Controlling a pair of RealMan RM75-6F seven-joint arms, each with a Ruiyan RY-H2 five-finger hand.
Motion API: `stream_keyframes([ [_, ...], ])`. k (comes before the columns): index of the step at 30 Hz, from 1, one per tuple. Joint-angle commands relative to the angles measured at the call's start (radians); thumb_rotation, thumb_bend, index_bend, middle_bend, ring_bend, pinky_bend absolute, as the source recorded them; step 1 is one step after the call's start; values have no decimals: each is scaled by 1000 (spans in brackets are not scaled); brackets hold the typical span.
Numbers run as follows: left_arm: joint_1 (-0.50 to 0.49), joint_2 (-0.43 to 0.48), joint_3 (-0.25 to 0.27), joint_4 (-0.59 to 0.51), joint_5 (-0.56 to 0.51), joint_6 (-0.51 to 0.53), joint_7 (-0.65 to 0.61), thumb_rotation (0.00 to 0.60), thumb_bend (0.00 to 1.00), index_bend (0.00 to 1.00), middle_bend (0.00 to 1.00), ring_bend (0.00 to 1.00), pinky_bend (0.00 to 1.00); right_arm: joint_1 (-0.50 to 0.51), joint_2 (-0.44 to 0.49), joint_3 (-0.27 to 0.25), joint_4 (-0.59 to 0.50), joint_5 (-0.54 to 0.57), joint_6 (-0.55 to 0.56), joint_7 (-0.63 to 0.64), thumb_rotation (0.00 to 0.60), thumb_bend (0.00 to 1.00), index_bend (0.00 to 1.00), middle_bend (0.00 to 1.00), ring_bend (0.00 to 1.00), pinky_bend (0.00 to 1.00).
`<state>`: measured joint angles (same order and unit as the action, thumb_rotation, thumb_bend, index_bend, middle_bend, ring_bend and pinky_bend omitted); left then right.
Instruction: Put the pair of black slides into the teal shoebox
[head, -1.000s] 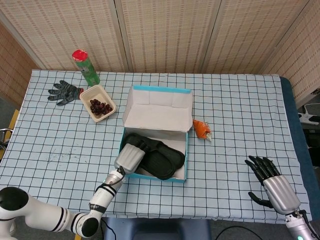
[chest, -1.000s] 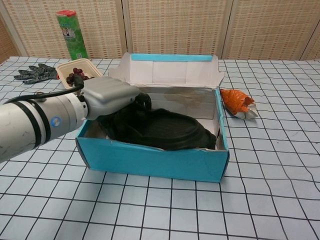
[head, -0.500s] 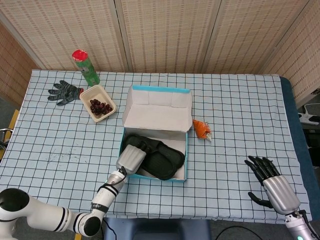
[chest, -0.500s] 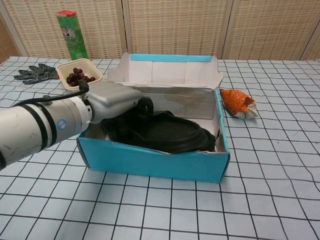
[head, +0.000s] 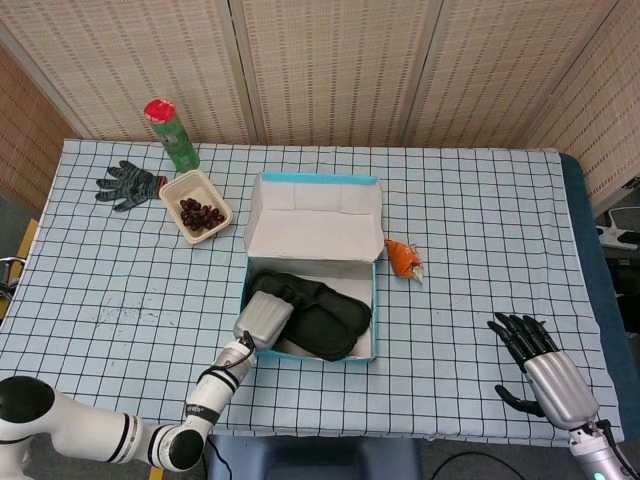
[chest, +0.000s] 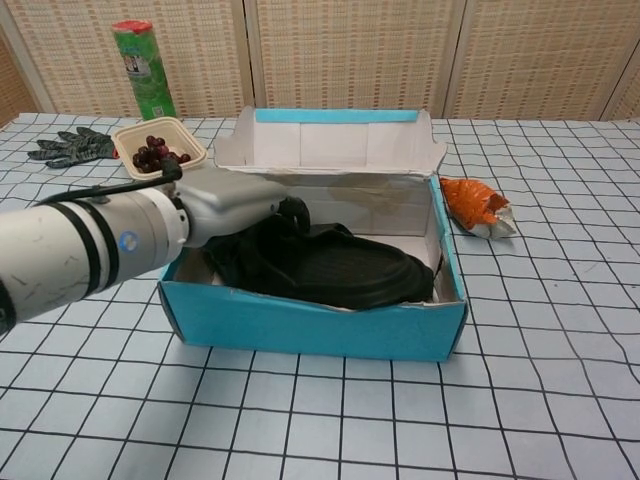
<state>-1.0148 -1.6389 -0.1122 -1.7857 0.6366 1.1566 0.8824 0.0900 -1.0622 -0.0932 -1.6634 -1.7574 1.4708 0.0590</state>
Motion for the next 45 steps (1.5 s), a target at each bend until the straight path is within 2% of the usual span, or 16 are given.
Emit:
stream_keyframes([
  [1,32,-2,-23,8,120,9,-116,600,341,93,815,879,962,0,0,0,0,0,0,1,600,148,0,0,0,0],
  [6,69,29,-39,-5,198,-11,-239,600,349,34,690,784,856,1,0,-1,0,-1,-1,1,600,148,0,0,0,0],
  [9,86,42,-41,-13,246,-12,-285,600,366,15,627,765,844,0,0,-1,-1,-1,1,-1,600,148,0,0,0,0],
  [12,103,47,-44,-21,296,-22,-350,600,373,15,615,764,842,1,-1,-1,-2,-1,-1,-4,600,148,0,0,0,0],
  [17,122,48,-41,-23,367,-41,-426,600,372,63,730,775,839,0,-2,-1,-3,0,-1,-7,600,148,0,0,0,0],
  [24,135,40,-49,-17,387,-37,-445,600,412,356,935,910,903,1,-2,0,-3,2,-3,-6,600,149,0,0,0,0],
  [26,130,48,-49,-14,376,-43,-412,600,423,379,945,920,905,1,-1,0,-3,2,-2,-5,600,148,0,0,0,0],
  [30,126,48,-46,5,364,-45,-372,600,424,333,883,876,895,1,0,0,-3,3,-1,-4,600,148,0,0,0,0],
  [32,131,48,-47,13,377,-38,-375,600,426,270,765,778,873,1,-1,-1,-3,3,-2,-5,600,148,0,0,0,0],
  [35,141,52,-47,16,399,-29,-387,600,427,203,665,693,846,6,-6,-2,-1,-3,-9,-5,600,149,0,0,0,0],
  [38,144,58,-41,8,395,-34,-367,600,427,178,657,689,841,26,-25,-2,9,-40,-17,4,600,148,0,0,0,0],
  [41,137,50,-39,6,369,-42,-328,600,427,176,665,690,840,87,-45,-1,14,-128,-44,35,600,148,0,0,0,0],
  [45,132,36,-42,-12,334,-43,-291,600,427,175,679,696,840,183,-71,38,-8,-213,-81,39,600,149,0,0,0,0],
])
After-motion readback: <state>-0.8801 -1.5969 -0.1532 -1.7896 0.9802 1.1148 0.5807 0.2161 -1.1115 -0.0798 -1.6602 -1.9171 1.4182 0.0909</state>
